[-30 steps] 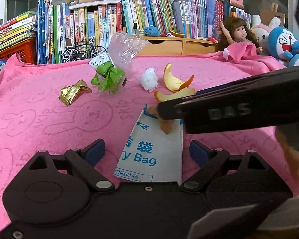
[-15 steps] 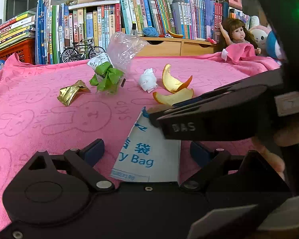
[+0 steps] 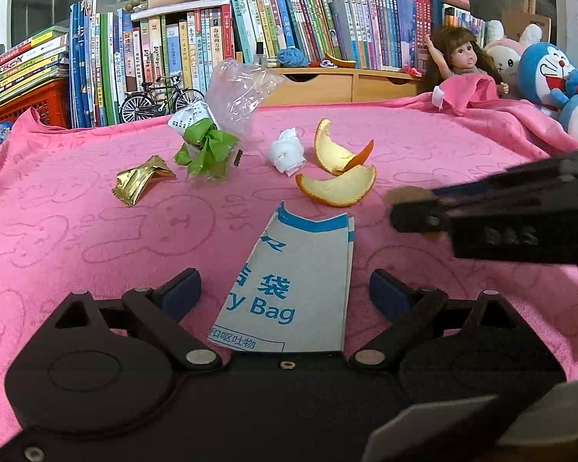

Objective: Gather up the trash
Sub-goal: 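Grasp the white 'Bag' paper bag with the left gripper while the right grasps the brown piece, then carry the paper bag and brown piece down past the table edge to the bin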

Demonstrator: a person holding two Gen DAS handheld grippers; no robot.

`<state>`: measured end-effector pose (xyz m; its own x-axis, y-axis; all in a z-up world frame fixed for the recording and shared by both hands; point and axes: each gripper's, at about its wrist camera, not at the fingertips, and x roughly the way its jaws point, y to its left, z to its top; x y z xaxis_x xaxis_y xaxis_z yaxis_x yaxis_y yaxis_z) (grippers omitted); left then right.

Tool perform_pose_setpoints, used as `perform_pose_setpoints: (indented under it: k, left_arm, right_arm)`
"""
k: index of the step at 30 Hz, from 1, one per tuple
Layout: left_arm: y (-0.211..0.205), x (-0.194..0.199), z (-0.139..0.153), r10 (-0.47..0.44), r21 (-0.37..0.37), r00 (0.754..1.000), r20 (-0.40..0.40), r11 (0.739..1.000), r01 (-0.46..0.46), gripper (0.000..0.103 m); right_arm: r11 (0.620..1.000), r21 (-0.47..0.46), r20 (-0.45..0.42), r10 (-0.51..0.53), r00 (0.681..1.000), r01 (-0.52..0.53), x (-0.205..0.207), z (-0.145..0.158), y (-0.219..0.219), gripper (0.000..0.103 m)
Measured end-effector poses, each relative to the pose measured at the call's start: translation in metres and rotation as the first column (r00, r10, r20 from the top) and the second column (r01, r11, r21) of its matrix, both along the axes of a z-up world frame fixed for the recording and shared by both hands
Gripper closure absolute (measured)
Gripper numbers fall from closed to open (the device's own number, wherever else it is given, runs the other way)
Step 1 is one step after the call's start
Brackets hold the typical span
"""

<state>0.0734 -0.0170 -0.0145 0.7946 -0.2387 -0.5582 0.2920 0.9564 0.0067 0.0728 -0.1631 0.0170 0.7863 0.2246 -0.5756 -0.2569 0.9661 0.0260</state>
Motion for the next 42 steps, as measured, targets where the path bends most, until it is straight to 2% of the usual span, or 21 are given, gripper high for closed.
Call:
perform_pose_setpoints:
  k: [4, 7, 12, 17, 19, 21, 22, 27, 33, 37, 42]
  left_arm:
    - [0.001, -0.002, 0.0, -0.003, 0.001, 1.0, 0.002, 1.0, 0.003, 0.01]
    - [0.002, -0.003, 0.002, -0.007, -0.003, 1.0, -0.005, 1.0, 0.007, 0.015]
    - [0.002, -0.007, 0.007, 0.004, -0.013, 1.0, -0.012, 1.0, -0.004, 0.04]
    - [0.003, -0.01, 0.012, 0.024, -0.033, 1.0, -0.012, 0.999, -0.024, 0.046]
    - [0.003, -0.015, 0.018, 0.029, -0.044, 1.0, 0.008, 0.999, -0.029, 0.056]
    - [0.003, -0.019, 0.024, 0.027, -0.051, 0.999, 0.018, 0.998, -0.026, 0.071]
    - [0.003, -0.021, 0.027, 0.024, -0.056, 1.0, 0.018, 0.998, -0.023, 0.073]
    - [0.004, -0.033, 0.032, 0.02, -0.071, 1.0, 0.018, 0.997, -0.018, 0.077]
    - [0.005, -0.064, 0.043, 0.004, -0.104, 1.0, 0.028, 0.995, -0.001, 0.078]
    - [0.01, -0.093, 0.053, -0.035, -0.166, 0.999, 0.007, 0.985, 0.036, 0.078]
    - [0.021, -0.131, 0.066, -0.127, -0.267, 0.992, -0.027, 0.957, 0.115, 0.078]
  right_arm:
    - [1.0, 0.01, 0.006, -0.026, 1.0, 0.026, -0.016, -0.002, -0.01, 0.067]
    - [0.999, 0.014, 0.014, -0.033, 0.999, 0.032, -0.027, -0.002, -0.015, 0.067]
    - [0.999, 0.018, 0.016, -0.038, 0.999, 0.038, -0.041, -0.005, -0.02, 0.067]
    - [0.998, 0.031, 0.011, -0.046, 0.999, 0.046, -0.048, -0.008, -0.023, 0.067]
    - [0.998, 0.036, 0.008, -0.048, 0.999, 0.048, -0.051, -0.009, -0.024, 0.067]
    - [0.998, 0.038, 0.007, -0.051, 0.999, 0.051, -0.054, -0.009, -0.025, 0.067]
    - [0.998, 0.039, 0.007, -0.052, 0.999, 0.052, -0.055, -0.009, -0.025, 0.067]
    - [0.997, 0.051, 0.009, -0.057, 0.998, 0.057, -0.064, -0.008, -0.03, 0.067]
    - [0.995, 0.081, 0.004, -0.061, 0.998, 0.06, -0.081, -0.004, -0.034, 0.067]
    - [0.995, 0.088, 0.015, -0.052, 0.999, 0.051, -0.099, 0.0, -0.034, 0.067]
    - [0.993, 0.107, 0.006, -0.05, 0.999, 0.049, -0.122, 0.003, -0.035, 0.067]
